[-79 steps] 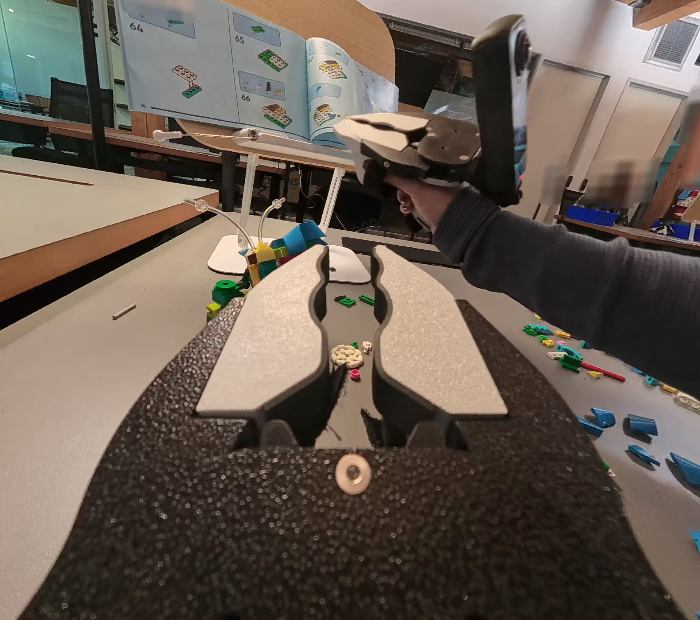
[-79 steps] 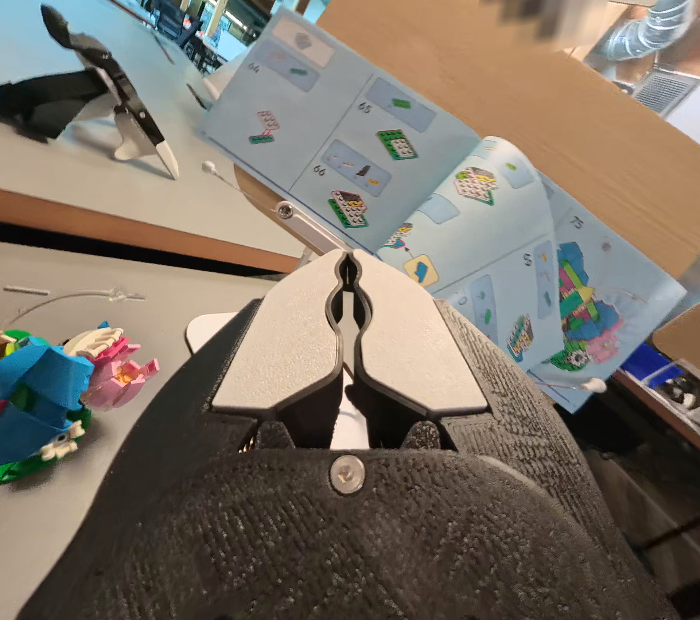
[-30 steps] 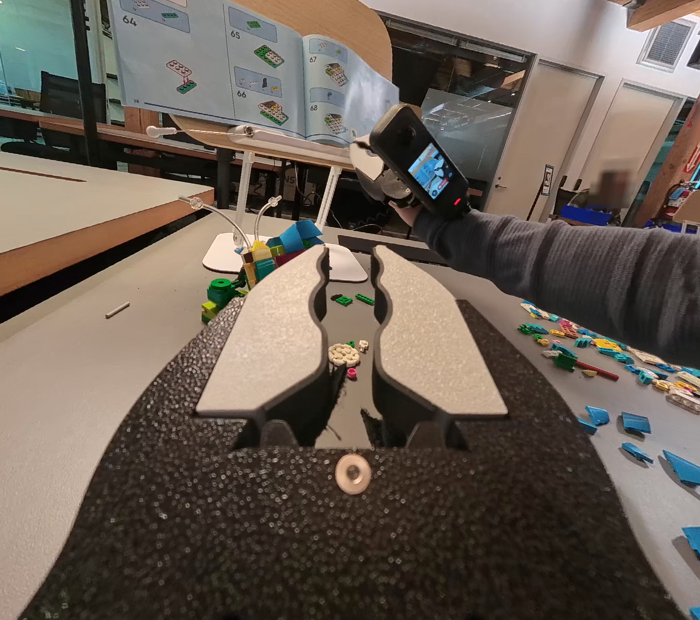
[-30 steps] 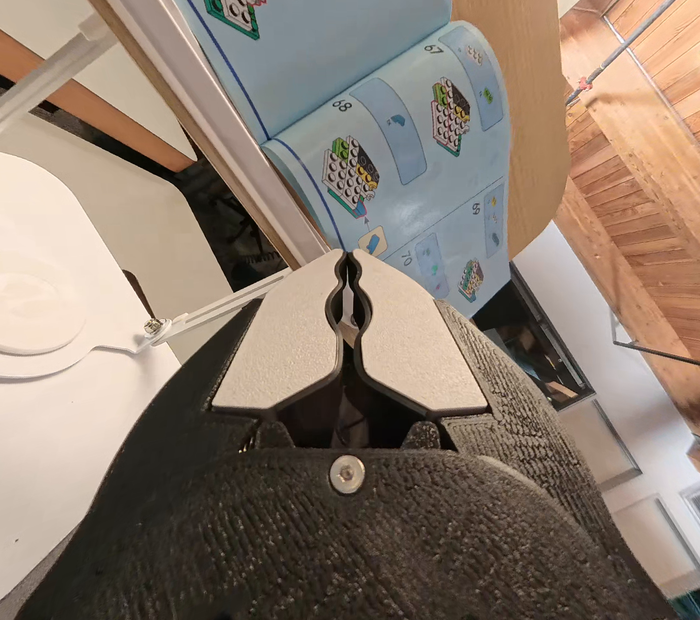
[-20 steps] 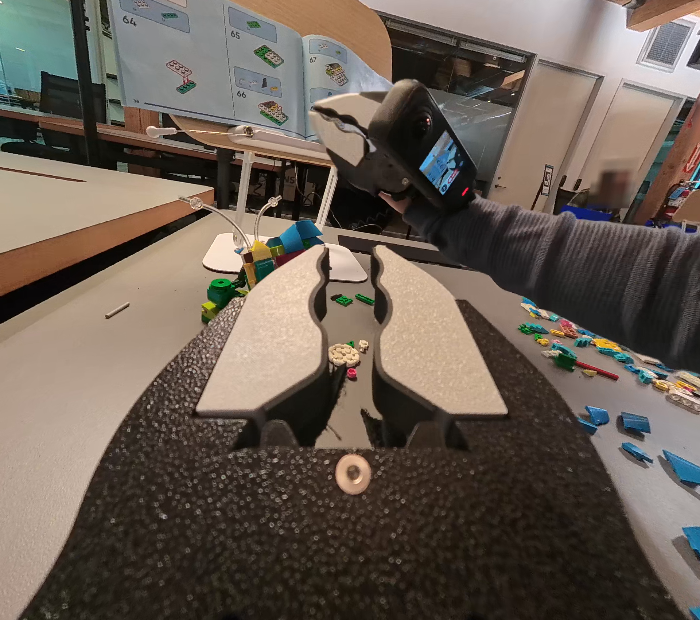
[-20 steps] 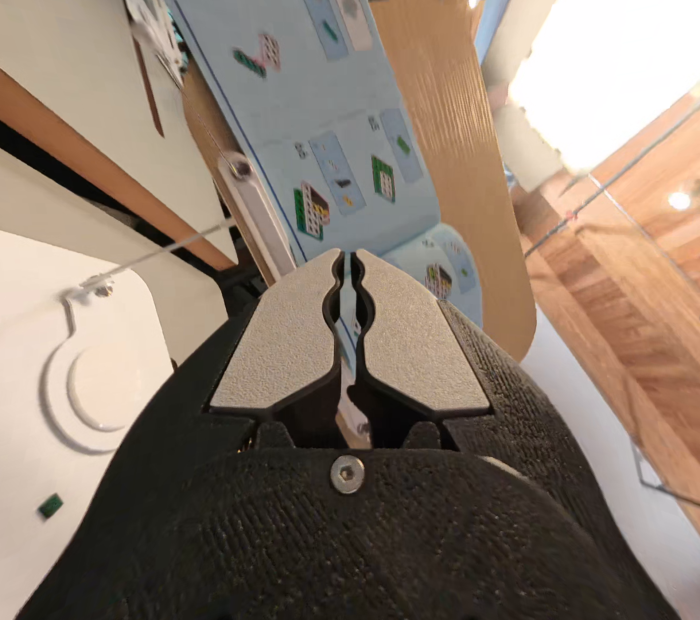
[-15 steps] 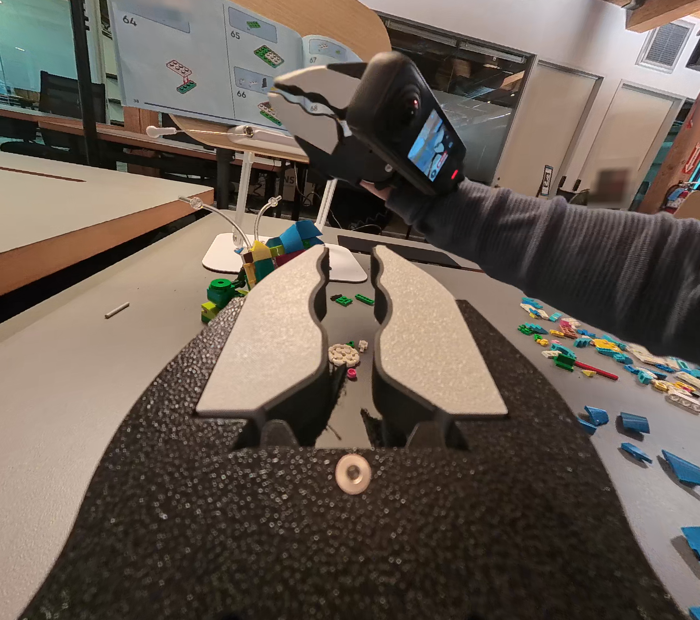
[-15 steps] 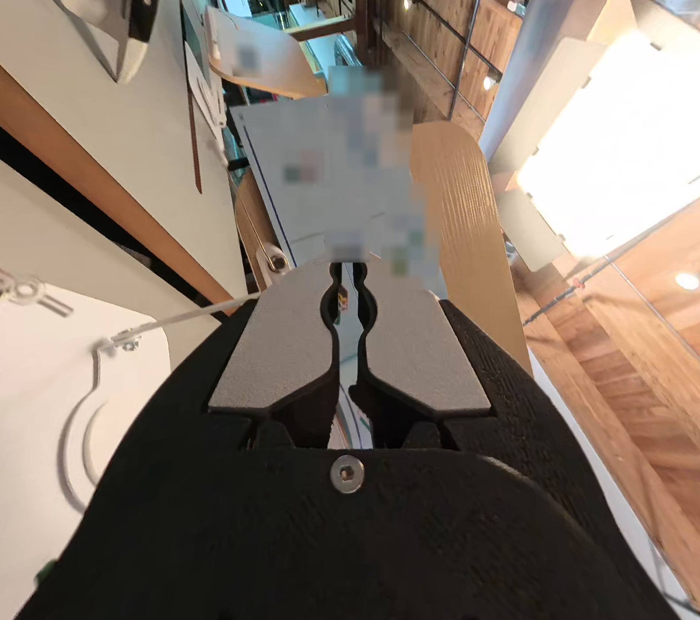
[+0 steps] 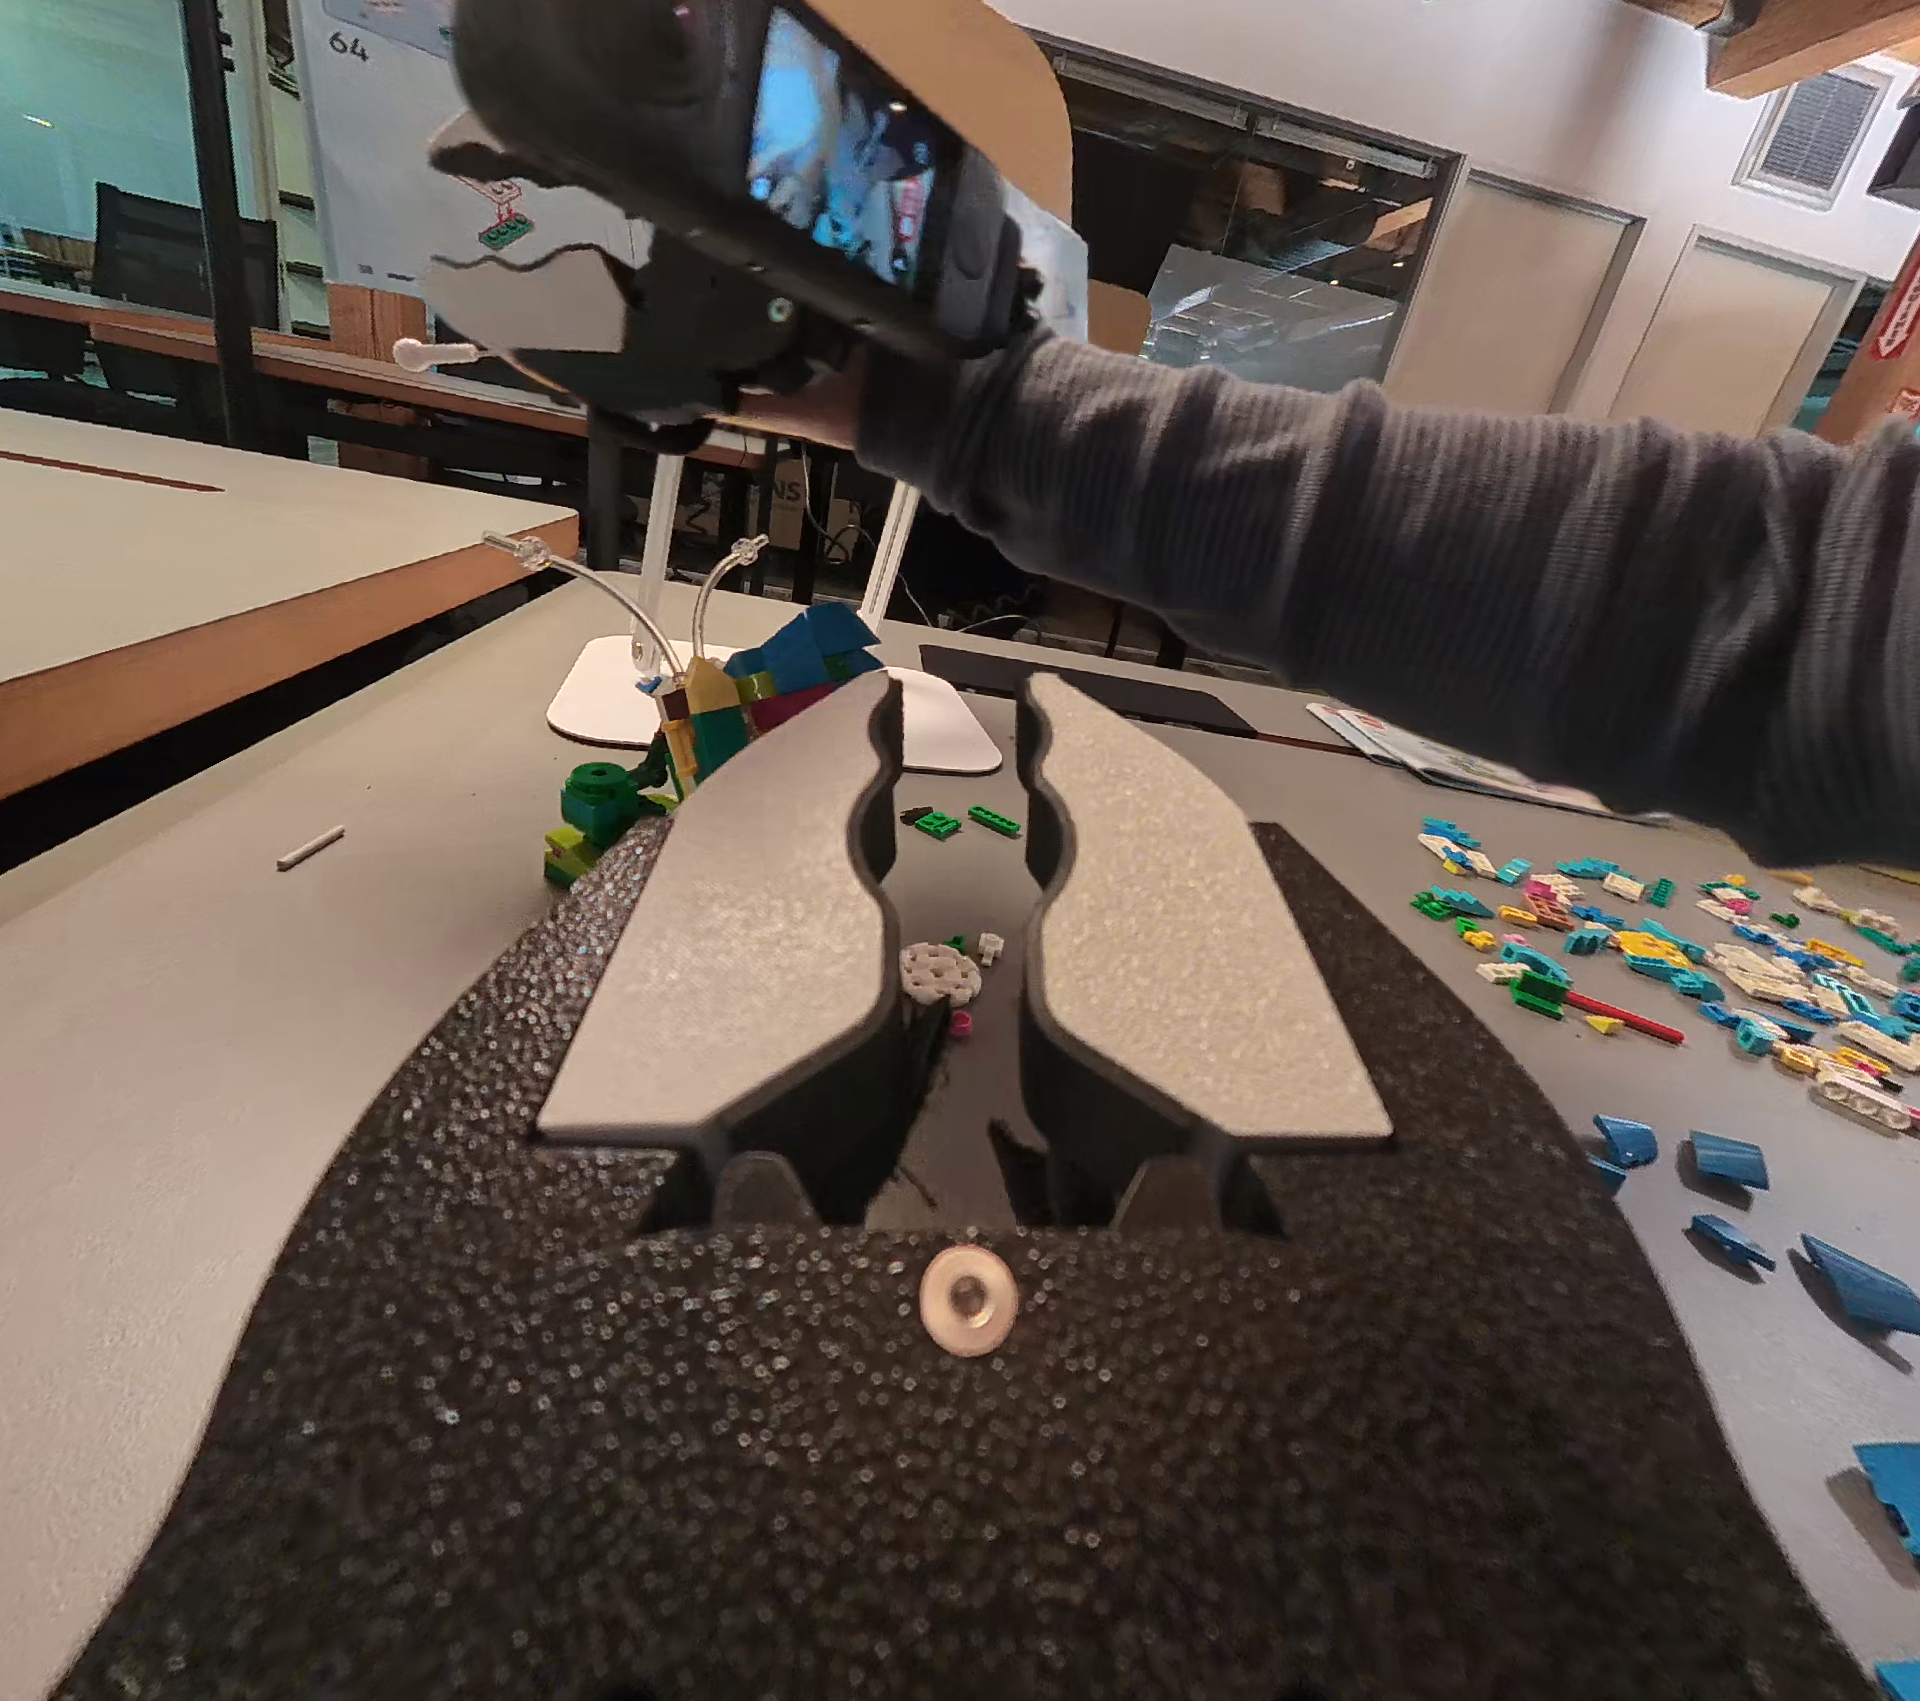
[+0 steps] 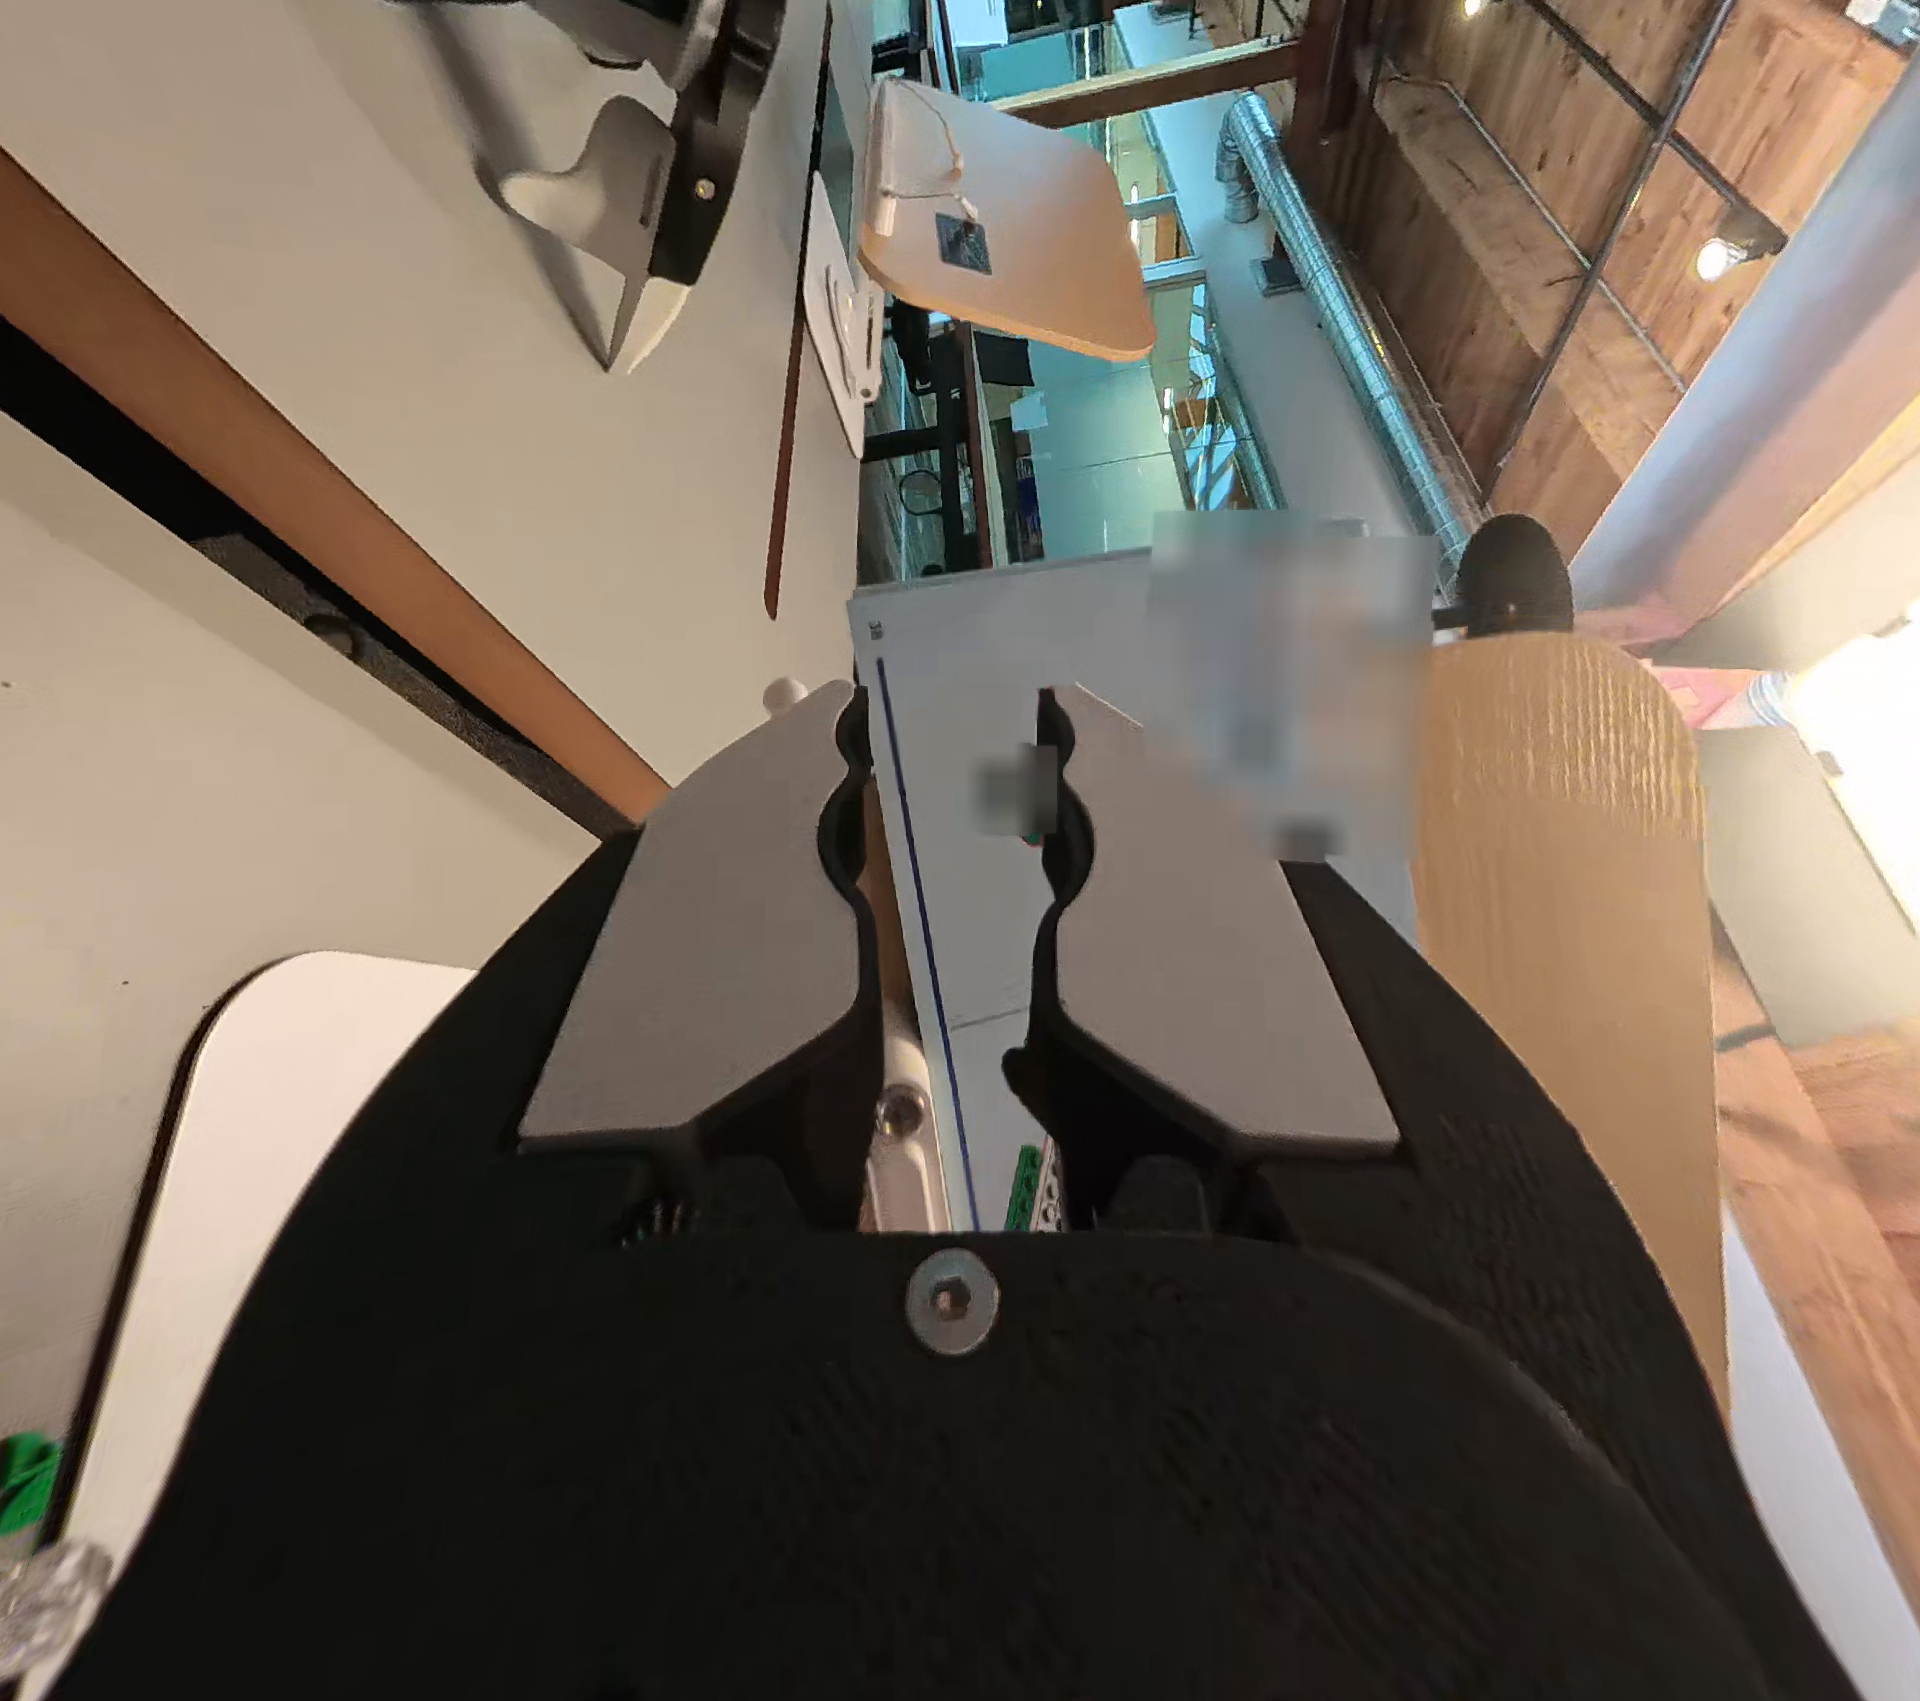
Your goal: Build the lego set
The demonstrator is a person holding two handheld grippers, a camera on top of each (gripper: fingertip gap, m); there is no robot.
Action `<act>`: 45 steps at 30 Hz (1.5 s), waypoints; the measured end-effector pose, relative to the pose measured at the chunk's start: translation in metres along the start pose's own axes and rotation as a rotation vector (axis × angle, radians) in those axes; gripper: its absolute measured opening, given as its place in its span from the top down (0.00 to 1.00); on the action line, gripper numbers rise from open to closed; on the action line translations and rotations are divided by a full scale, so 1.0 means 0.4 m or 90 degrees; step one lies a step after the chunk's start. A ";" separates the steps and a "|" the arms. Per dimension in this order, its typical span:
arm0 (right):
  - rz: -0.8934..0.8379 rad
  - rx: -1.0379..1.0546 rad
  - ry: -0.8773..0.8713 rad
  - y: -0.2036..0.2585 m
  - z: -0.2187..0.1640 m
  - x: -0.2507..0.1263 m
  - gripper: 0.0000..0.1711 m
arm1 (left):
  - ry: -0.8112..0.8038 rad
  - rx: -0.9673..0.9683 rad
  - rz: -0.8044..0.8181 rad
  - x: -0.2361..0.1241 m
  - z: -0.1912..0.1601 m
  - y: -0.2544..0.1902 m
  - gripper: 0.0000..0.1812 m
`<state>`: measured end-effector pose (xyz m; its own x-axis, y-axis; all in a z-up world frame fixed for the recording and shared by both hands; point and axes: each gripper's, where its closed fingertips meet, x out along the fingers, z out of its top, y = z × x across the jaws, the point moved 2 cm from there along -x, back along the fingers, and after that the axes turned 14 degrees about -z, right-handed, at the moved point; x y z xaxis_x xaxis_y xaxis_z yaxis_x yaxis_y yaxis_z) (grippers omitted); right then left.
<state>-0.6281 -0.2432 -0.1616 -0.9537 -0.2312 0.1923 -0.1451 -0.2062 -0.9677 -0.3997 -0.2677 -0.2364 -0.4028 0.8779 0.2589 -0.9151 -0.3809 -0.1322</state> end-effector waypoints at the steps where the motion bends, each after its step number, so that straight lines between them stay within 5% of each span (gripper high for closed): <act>1: 0.010 -0.016 0.004 0.010 0.003 0.009 0.83 | 0.000 0.000 0.000 0.000 0.000 0.000 0.89; 14: 0.014 -0.196 0.049 0.057 -0.003 0.070 0.87 | 0.000 -0.004 -0.002 0.003 0.001 -0.001 0.89; 24: 0.023 -0.163 0.043 0.054 -0.001 0.060 0.98 | 0.000 -0.005 -0.003 0.005 0.002 -0.003 0.89; 36: 0.106 0.242 0.013 -0.003 -0.006 0.005 1.00 | -0.003 -0.010 -0.004 0.006 0.003 -0.003 0.89; 45: 0.183 0.392 -0.010 -0.021 -0.015 -0.007 1.00 | -0.003 -0.011 -0.004 0.008 0.005 -0.003 0.89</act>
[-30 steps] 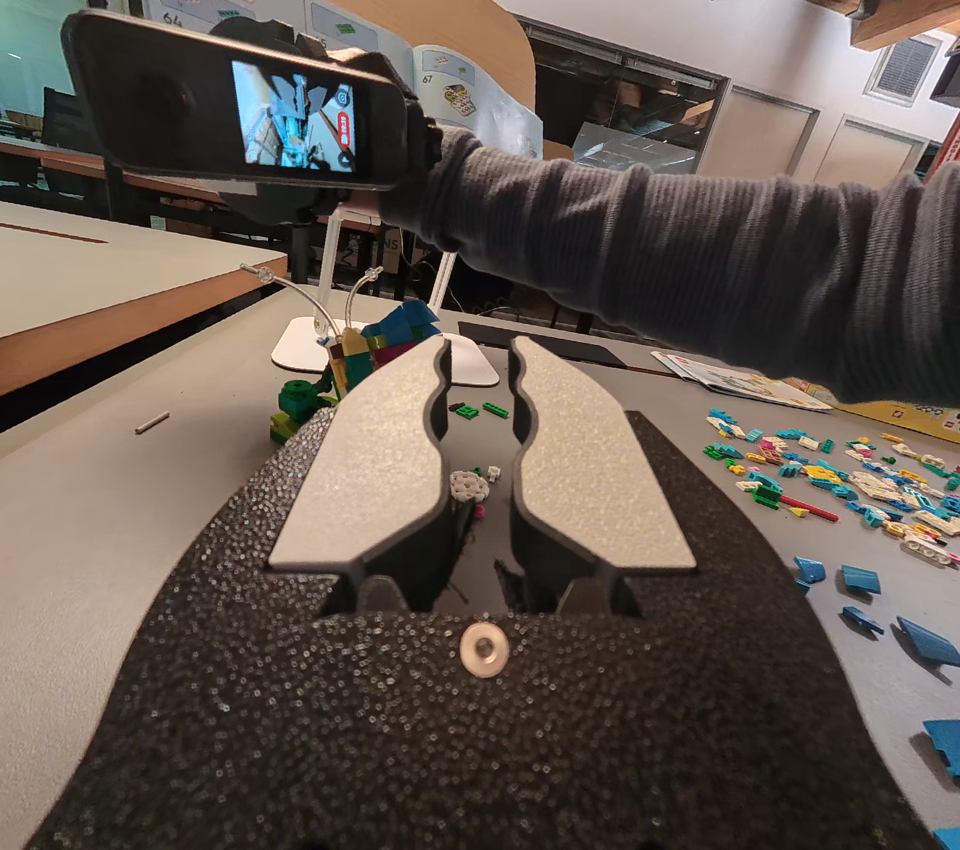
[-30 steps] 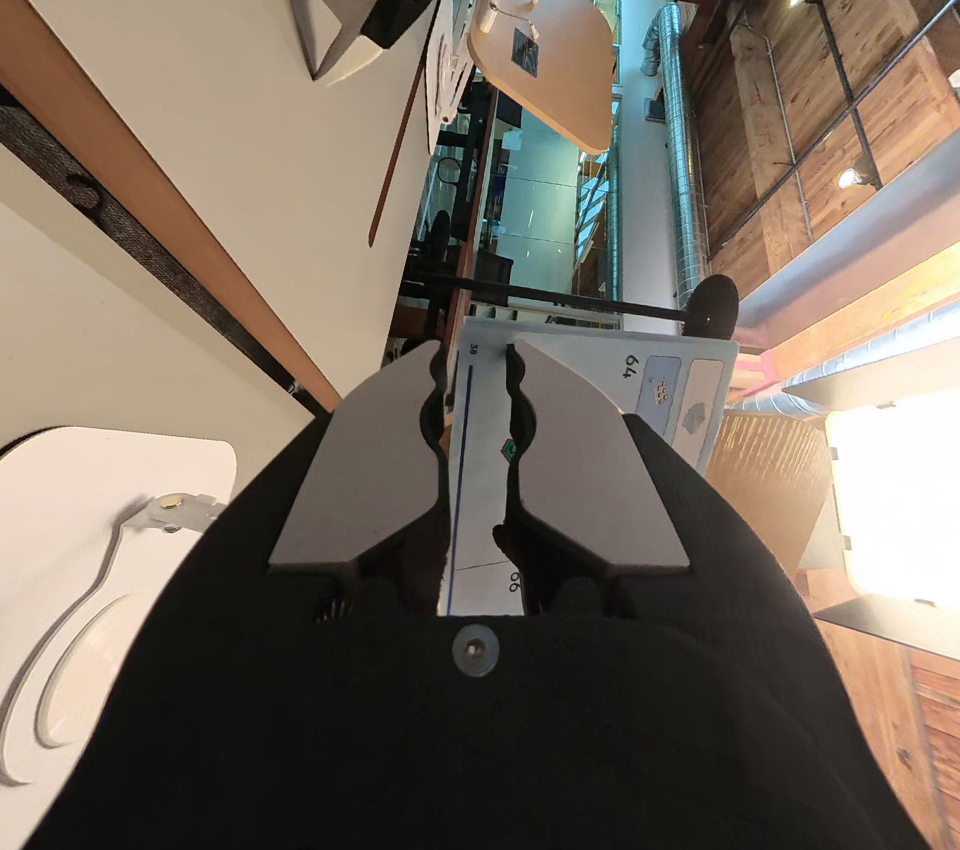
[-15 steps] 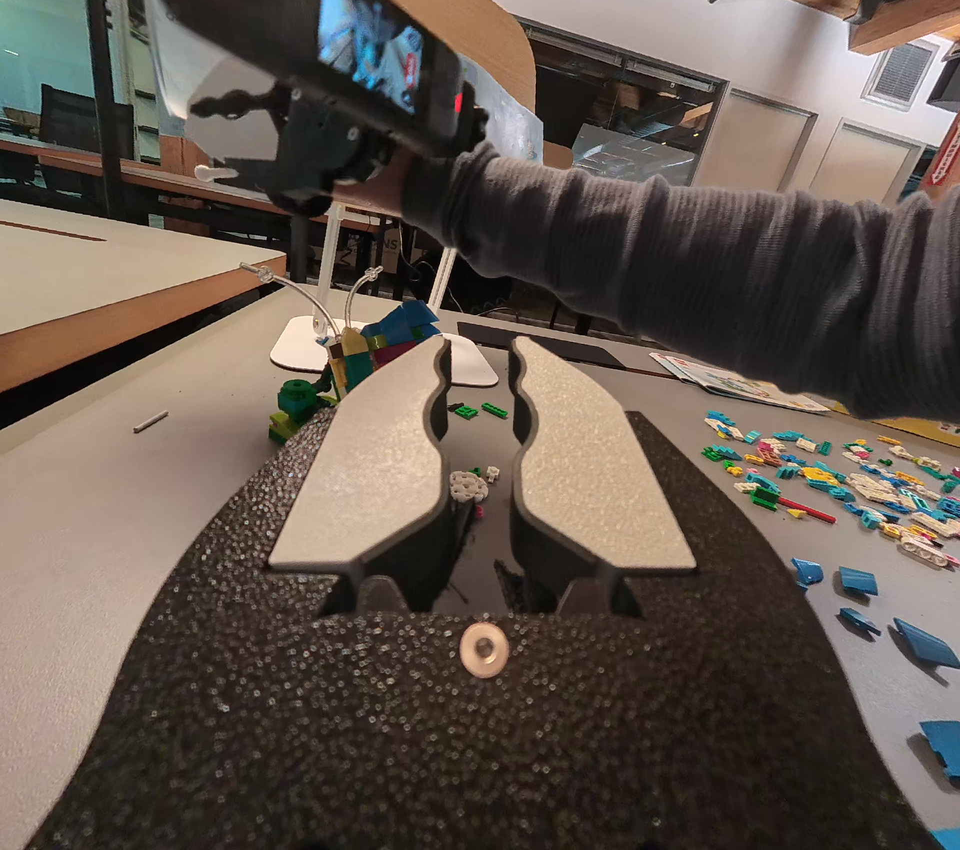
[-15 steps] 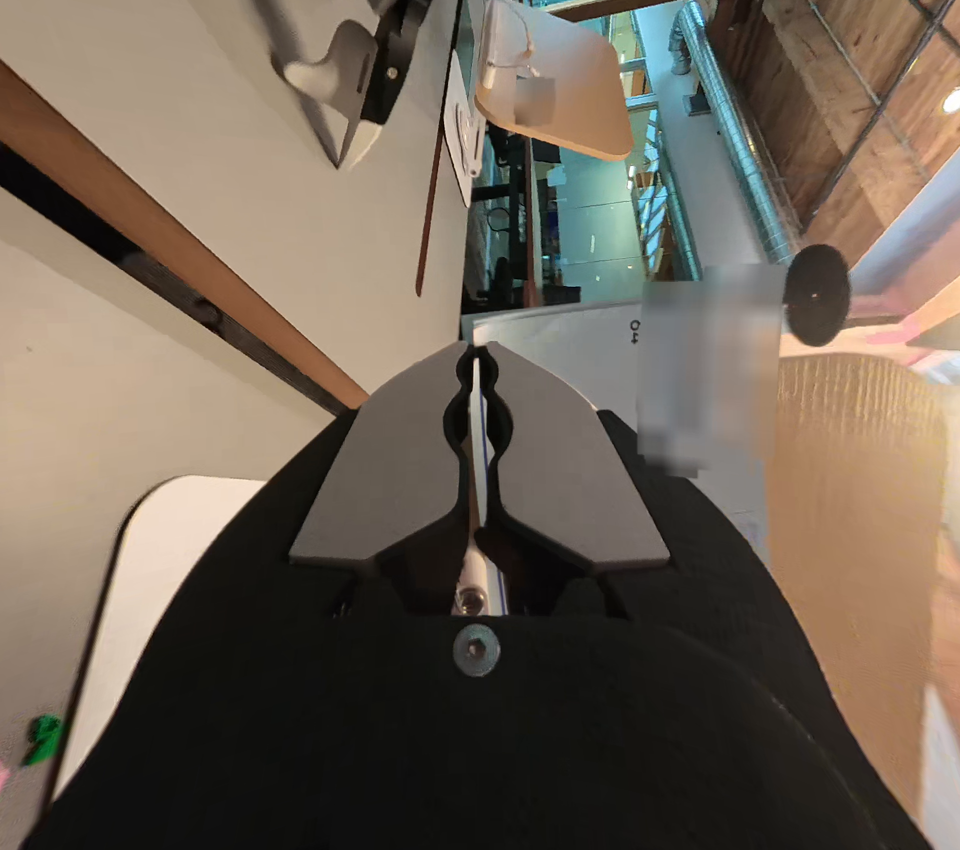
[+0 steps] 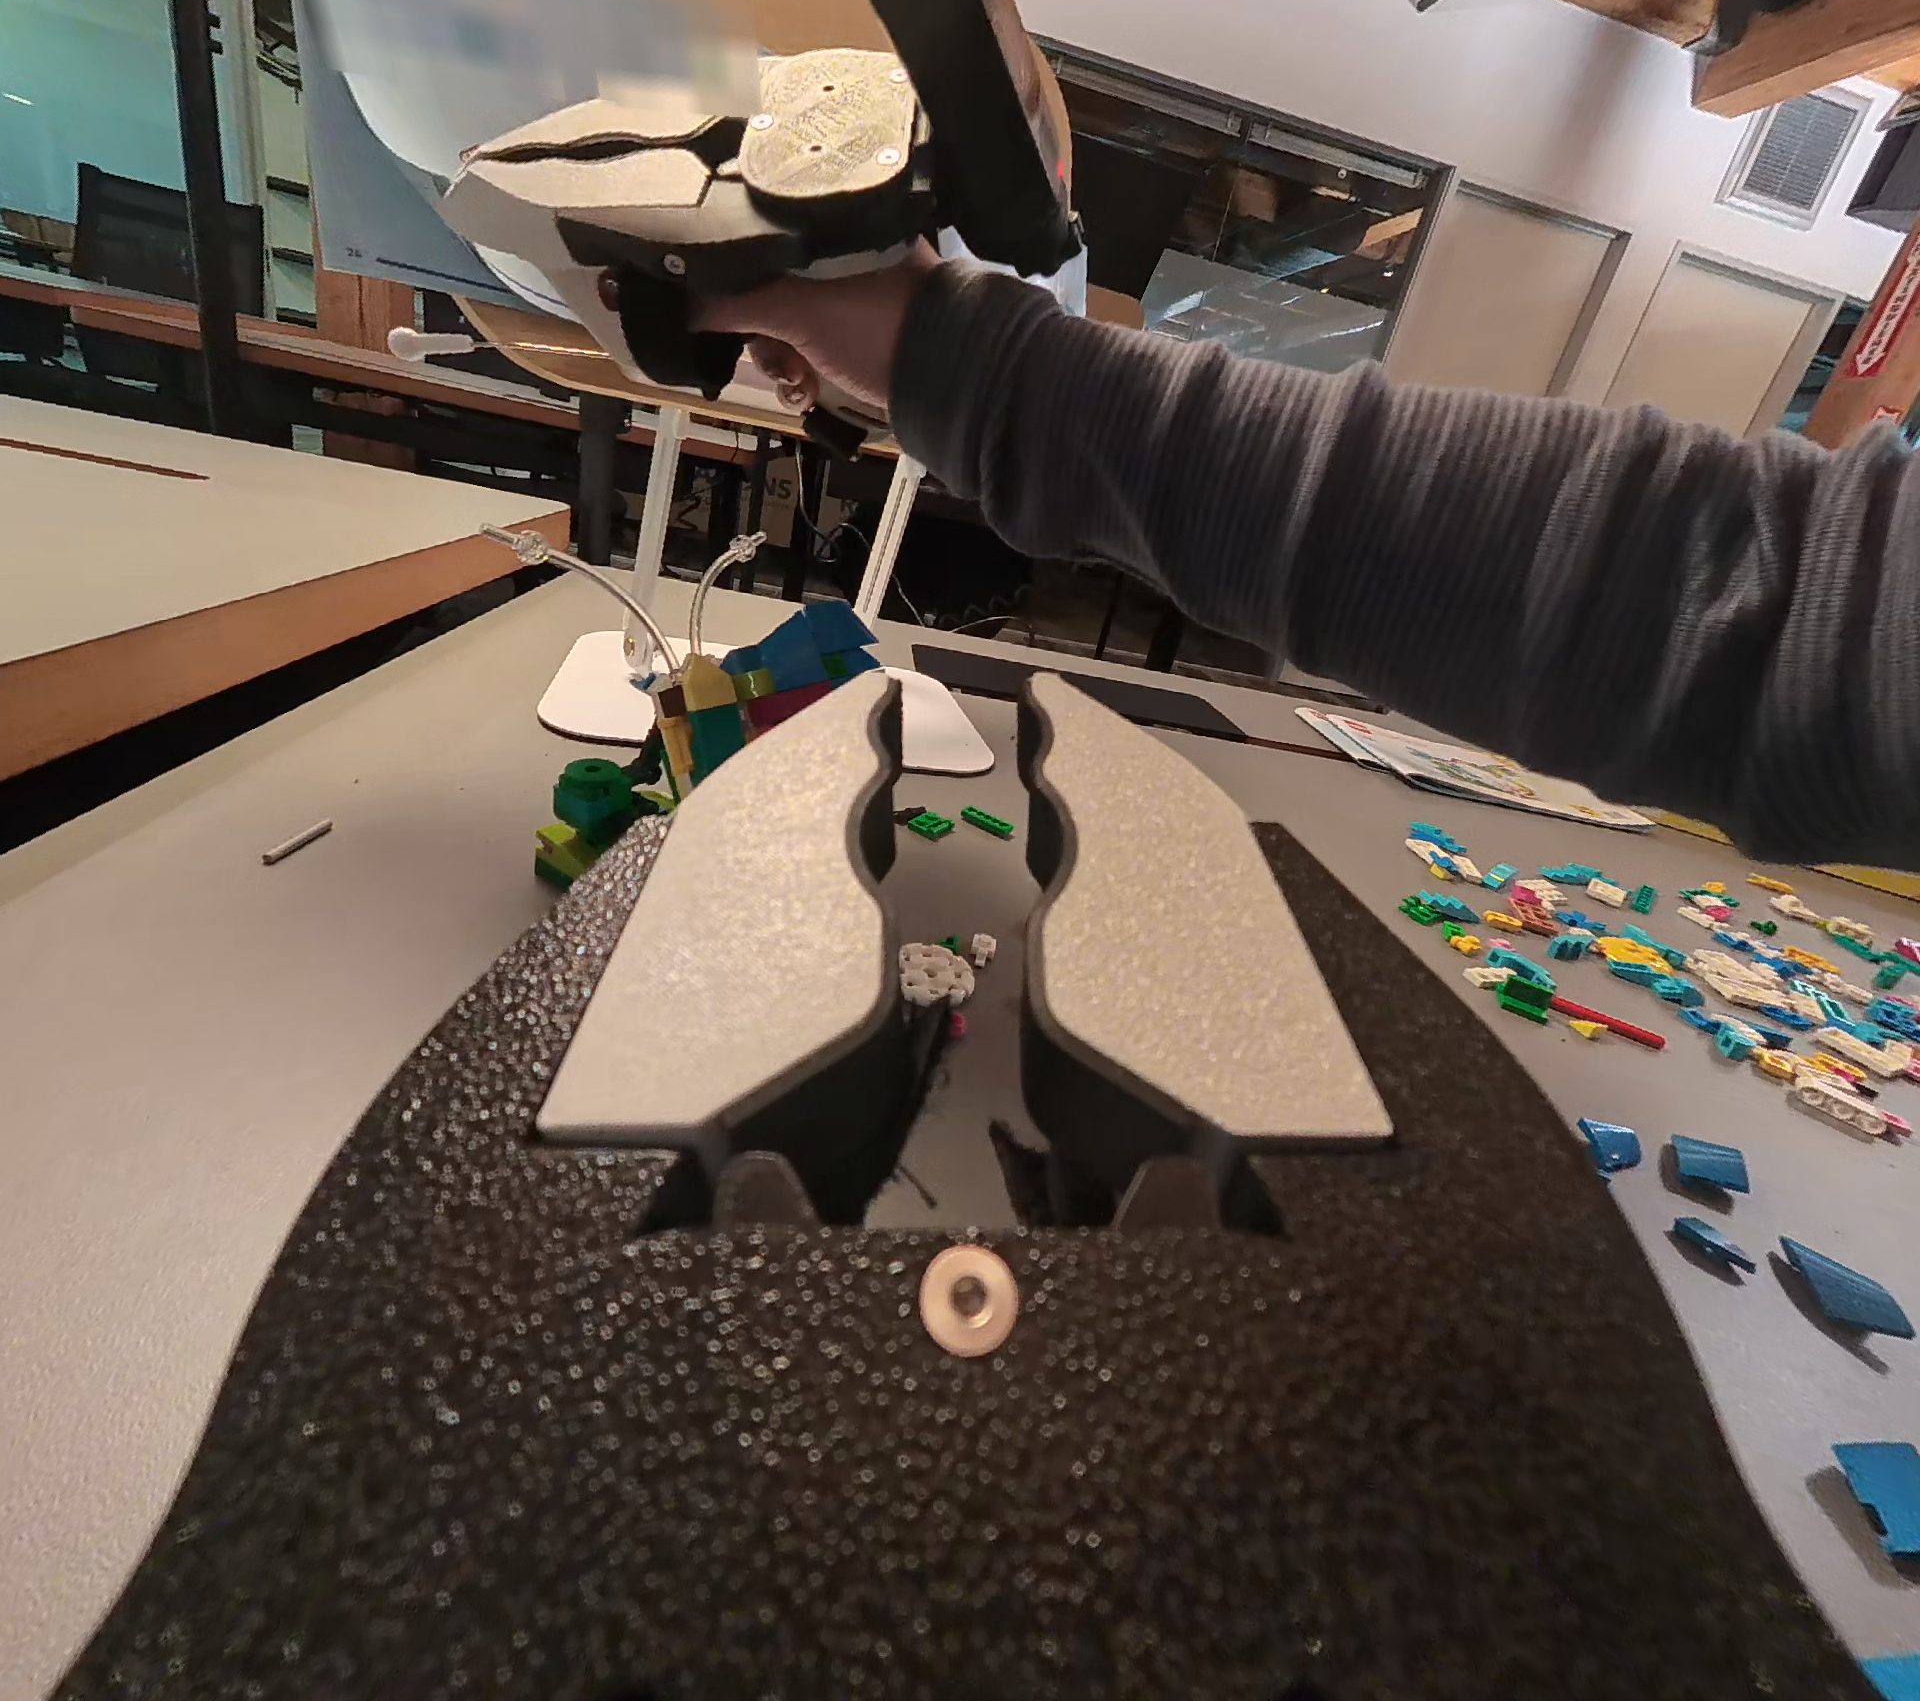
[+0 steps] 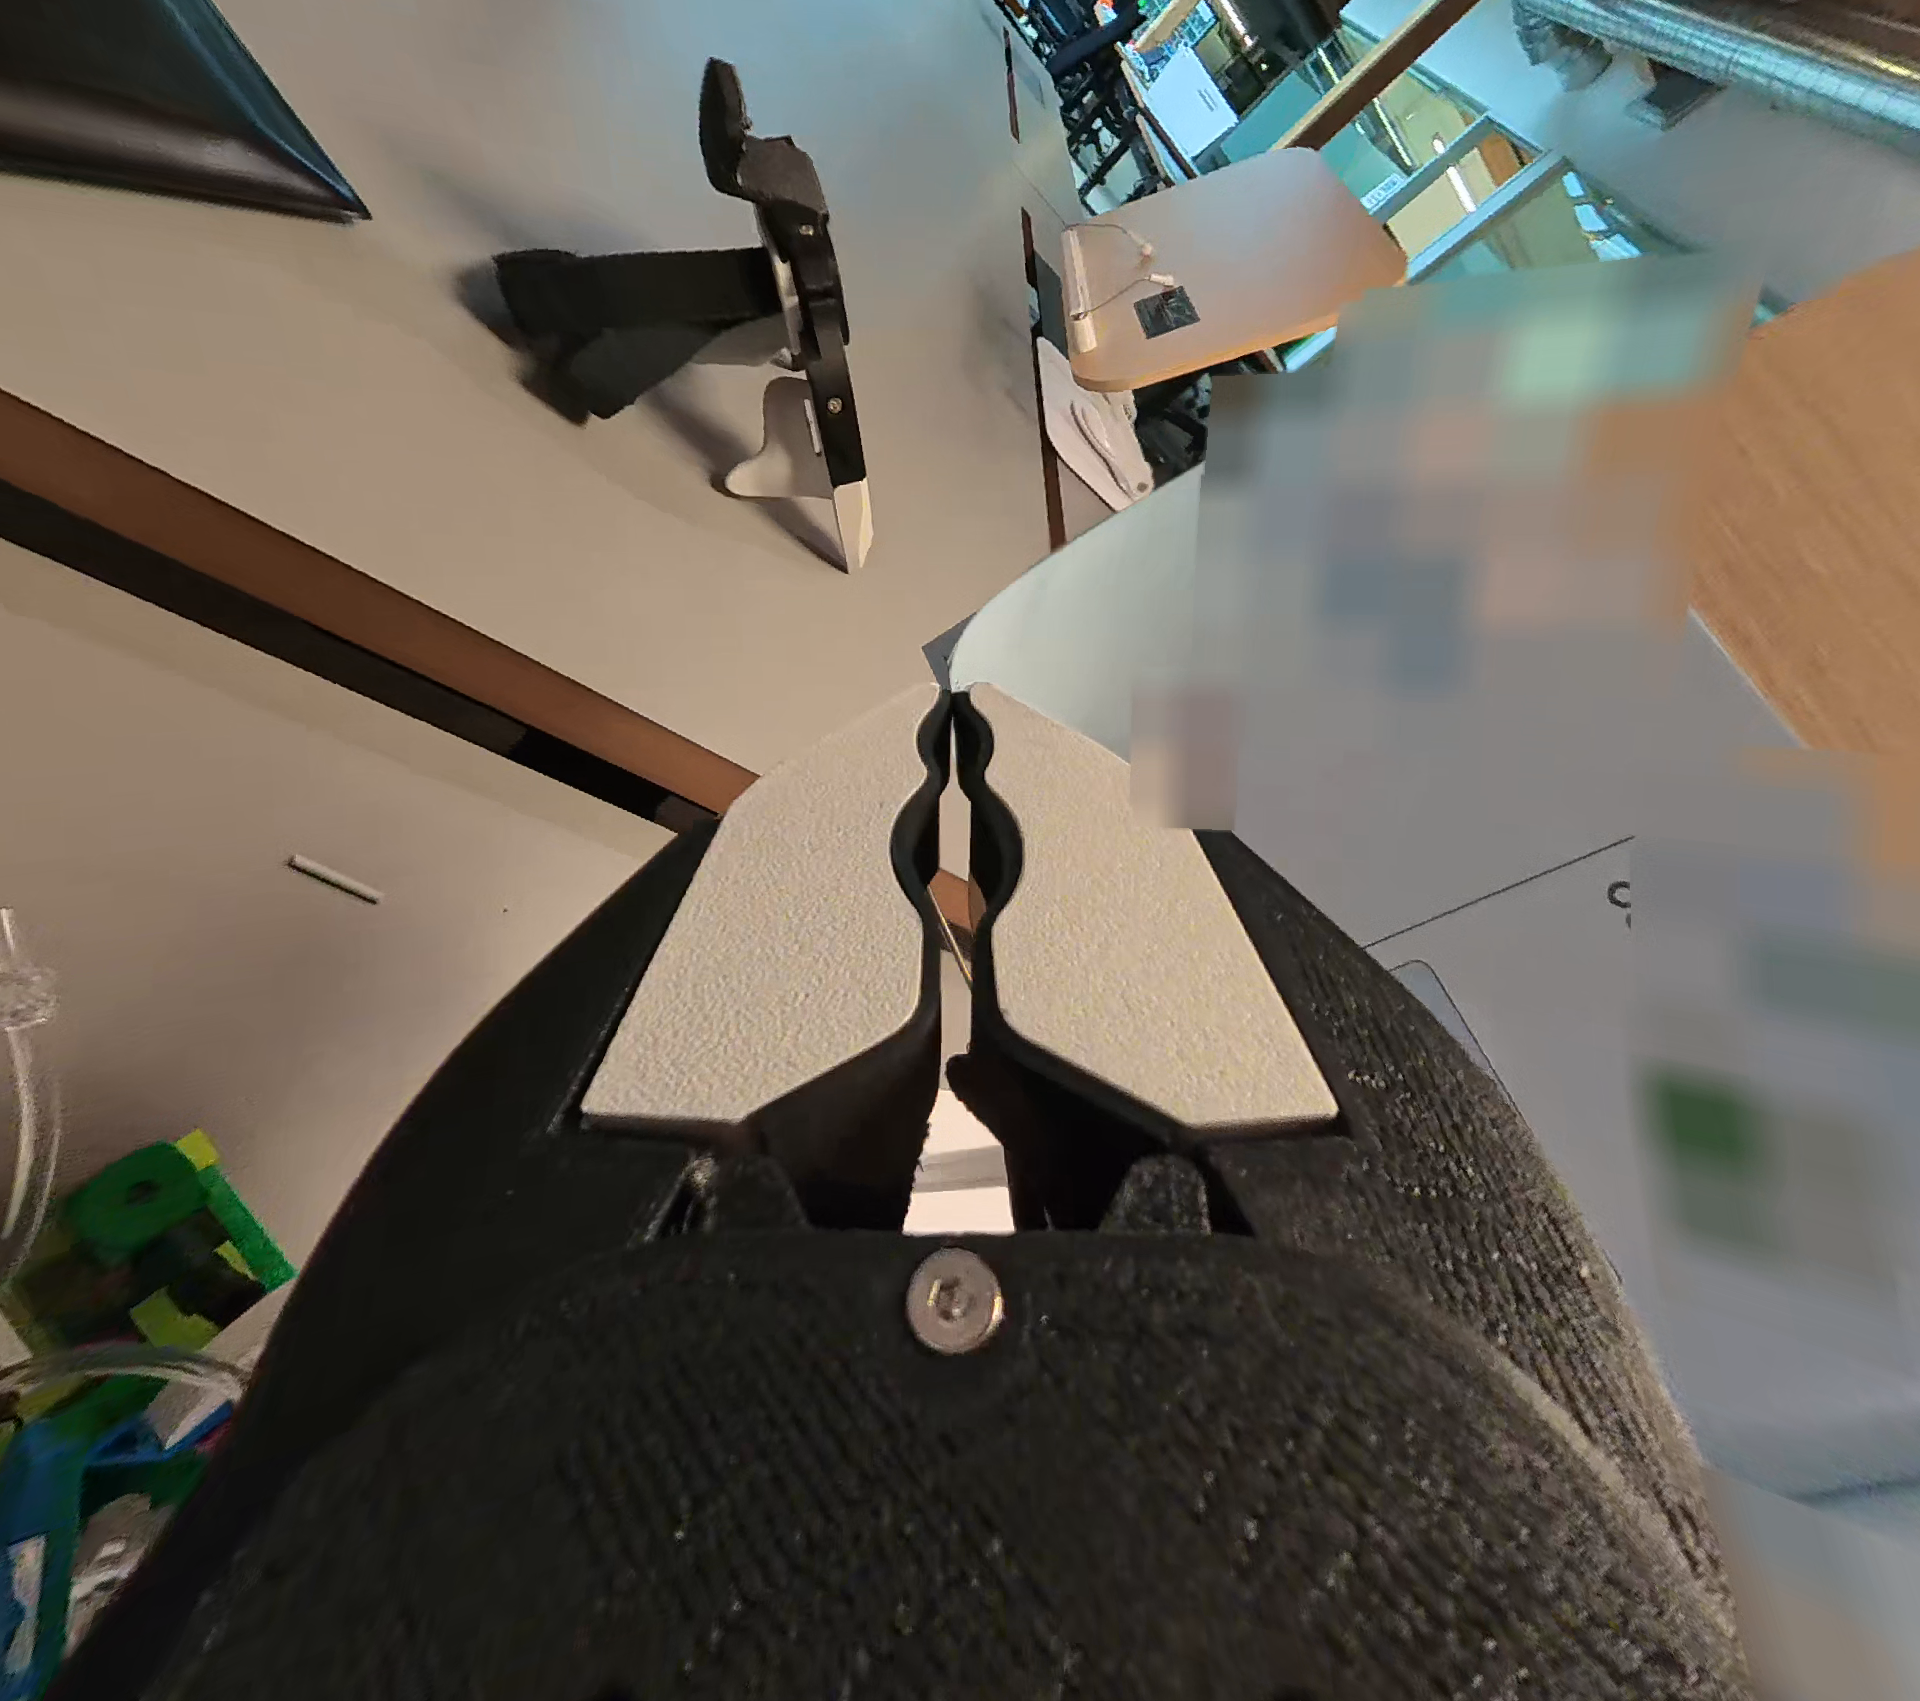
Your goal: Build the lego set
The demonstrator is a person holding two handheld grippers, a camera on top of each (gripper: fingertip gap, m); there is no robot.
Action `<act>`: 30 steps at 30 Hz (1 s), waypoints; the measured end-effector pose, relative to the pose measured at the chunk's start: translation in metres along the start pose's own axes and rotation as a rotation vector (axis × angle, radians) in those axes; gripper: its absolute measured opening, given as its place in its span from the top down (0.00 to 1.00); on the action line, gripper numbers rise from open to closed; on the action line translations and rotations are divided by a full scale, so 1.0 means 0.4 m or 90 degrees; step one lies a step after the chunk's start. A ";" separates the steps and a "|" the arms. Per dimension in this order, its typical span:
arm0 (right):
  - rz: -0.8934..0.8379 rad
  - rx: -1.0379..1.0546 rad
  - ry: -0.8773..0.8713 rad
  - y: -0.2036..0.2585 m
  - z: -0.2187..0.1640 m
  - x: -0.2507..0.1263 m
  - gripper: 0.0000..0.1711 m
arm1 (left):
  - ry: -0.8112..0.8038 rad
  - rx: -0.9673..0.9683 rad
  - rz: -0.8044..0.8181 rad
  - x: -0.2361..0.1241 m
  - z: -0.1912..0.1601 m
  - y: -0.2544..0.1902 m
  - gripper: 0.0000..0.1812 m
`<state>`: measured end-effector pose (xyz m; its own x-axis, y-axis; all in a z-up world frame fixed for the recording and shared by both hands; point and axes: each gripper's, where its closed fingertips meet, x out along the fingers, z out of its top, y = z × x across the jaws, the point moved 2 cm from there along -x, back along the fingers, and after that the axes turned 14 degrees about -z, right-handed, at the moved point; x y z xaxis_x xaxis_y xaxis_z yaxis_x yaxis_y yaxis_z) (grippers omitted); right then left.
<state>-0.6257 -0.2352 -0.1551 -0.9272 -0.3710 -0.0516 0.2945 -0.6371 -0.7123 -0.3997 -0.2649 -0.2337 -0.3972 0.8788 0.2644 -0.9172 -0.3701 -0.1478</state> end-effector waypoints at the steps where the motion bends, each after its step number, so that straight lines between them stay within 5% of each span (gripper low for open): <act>1: 0.010 0.008 0.001 0.001 0.000 0.000 1.00 | 0.000 0.000 0.000 0.000 0.000 0.000 0.89; 23: 0.138 0.036 0.030 0.017 -0.014 0.019 1.00 | -0.001 -0.004 -0.004 0.003 0.001 -0.001 0.89; 30: 0.075 0.057 -0.003 -0.022 -0.006 -0.010 1.00 | -0.003 -0.007 -0.004 0.002 0.002 0.000 0.89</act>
<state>-0.6252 -0.2266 -0.1503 -0.8839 -0.4498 -0.1282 0.4214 -0.6468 -0.6357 -0.3999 -0.2644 -0.2328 -0.3915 0.8798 0.2695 -0.9193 -0.3611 -0.1566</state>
